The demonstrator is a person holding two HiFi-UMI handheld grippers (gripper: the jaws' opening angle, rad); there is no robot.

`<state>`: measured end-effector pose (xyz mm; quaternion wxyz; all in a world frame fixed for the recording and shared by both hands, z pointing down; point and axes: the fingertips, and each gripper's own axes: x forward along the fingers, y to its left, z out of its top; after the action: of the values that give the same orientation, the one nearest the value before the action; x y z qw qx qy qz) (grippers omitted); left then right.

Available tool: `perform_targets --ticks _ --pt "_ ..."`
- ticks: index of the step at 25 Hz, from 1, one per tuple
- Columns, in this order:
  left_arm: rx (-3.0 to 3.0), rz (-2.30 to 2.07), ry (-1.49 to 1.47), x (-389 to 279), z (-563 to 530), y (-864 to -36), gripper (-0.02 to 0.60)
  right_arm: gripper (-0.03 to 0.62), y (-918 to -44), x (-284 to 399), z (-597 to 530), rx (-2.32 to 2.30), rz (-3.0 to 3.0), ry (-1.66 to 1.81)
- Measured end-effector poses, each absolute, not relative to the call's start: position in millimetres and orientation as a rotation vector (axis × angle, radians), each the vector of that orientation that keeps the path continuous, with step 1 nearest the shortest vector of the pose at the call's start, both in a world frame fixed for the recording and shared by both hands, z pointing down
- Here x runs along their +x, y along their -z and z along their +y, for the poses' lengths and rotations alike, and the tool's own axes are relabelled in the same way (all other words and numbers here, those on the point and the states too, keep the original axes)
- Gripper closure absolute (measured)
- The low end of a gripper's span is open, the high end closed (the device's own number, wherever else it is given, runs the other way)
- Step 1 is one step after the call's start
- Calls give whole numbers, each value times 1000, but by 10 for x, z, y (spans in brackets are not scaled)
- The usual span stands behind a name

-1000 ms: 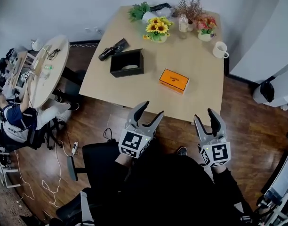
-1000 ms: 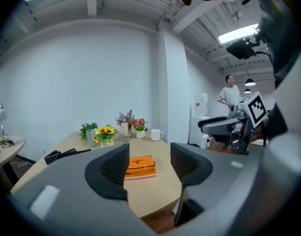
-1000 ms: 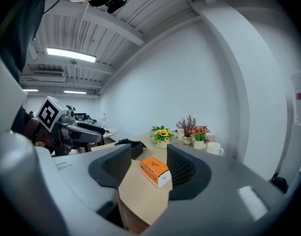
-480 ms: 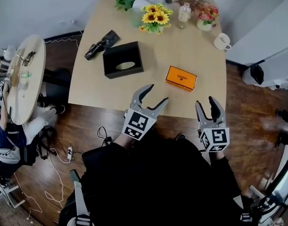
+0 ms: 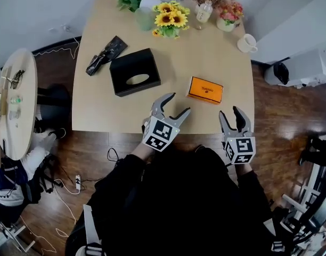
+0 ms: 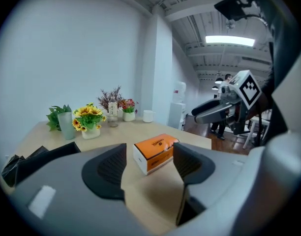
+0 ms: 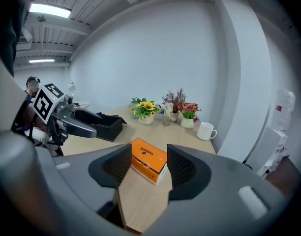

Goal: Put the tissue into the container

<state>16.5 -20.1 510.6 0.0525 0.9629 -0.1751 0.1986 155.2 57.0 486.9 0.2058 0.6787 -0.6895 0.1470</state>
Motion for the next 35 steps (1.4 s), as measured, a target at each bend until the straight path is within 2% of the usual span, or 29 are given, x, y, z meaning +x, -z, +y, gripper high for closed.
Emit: perform_targets --ticks 16,20,28,35 --pt "2933 -428 -970 711 -402 -5950 298 367 -6010 1837 270 1631 -1909 -498" --pt "2942 -358 -1068 852 -408 -6098 295 335 -6144 1828 192 1574 -1923 -489" --pt "2905 -312 -1167 903 -435 -6329 245 286 -6263 1791 113 1516 -1939 -487" --pt "2913 -283 -1221 991 -485 -6479 245 250 -6376 1769 52 1458 -1930 -494"
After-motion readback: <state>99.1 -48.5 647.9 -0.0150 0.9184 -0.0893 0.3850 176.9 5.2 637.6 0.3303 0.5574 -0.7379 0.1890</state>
